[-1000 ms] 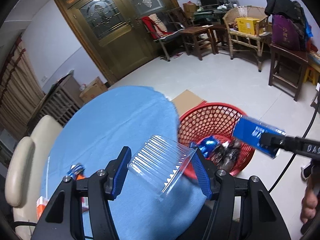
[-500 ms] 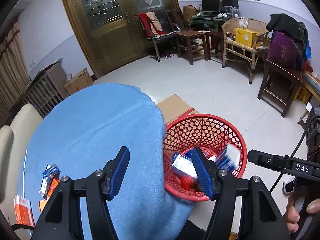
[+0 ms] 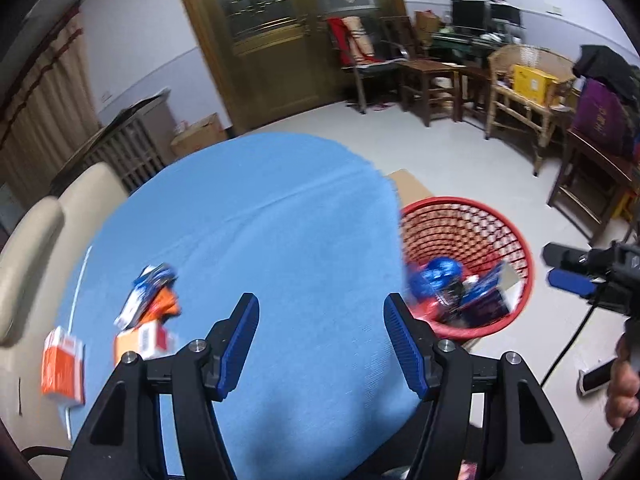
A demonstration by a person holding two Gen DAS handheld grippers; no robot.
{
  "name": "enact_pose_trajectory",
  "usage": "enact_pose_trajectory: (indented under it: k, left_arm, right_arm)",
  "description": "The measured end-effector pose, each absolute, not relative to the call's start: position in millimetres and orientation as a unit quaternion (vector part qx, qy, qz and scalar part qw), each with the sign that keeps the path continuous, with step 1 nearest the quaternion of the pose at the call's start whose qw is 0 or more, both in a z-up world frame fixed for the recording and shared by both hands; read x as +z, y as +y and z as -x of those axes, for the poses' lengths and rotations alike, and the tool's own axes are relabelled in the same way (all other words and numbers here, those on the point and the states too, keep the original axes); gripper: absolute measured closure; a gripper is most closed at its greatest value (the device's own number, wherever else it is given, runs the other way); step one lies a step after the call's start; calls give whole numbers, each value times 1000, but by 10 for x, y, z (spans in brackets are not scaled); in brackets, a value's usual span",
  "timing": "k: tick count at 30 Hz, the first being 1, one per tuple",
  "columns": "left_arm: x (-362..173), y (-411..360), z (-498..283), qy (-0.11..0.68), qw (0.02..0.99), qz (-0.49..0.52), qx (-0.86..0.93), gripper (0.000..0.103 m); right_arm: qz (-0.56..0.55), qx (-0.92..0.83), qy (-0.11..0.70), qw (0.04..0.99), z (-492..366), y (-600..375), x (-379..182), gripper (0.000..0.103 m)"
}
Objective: Collect trash
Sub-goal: 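Move both open tools back over the table toward the remaining trash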
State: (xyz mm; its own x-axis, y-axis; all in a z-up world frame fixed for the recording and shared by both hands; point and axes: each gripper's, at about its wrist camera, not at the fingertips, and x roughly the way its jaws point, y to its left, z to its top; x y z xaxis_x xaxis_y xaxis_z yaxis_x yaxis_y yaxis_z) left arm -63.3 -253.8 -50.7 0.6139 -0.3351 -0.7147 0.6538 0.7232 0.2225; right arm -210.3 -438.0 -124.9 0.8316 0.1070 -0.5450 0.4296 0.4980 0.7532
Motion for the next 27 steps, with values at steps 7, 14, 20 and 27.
enact_pose_trajectory:
  k: [7, 14, 20, 27]
  left_arm:
    - [-502, -1928, 391, 352, 888, -195, -222, 37]
    - [-446, -1501, 271, 348, 906, -172, -170, 37]
    - [-411, -1340, 225, 343, 912, -162, -157, 37]
    - [-409, -1198, 186, 342, 915, -152, -151, 37]
  right_arm:
    - [-476, -78, 296, 825, 1905, -4146, -1225, 33]
    - [-454, -58, 322, 829, 1699, -3894, -1219, 33]
    - [-434, -48, 332, 836, 1579, -3749, -1136, 33]
    - [-419, -38, 347, 838, 1443, -3580, -1109, 33]
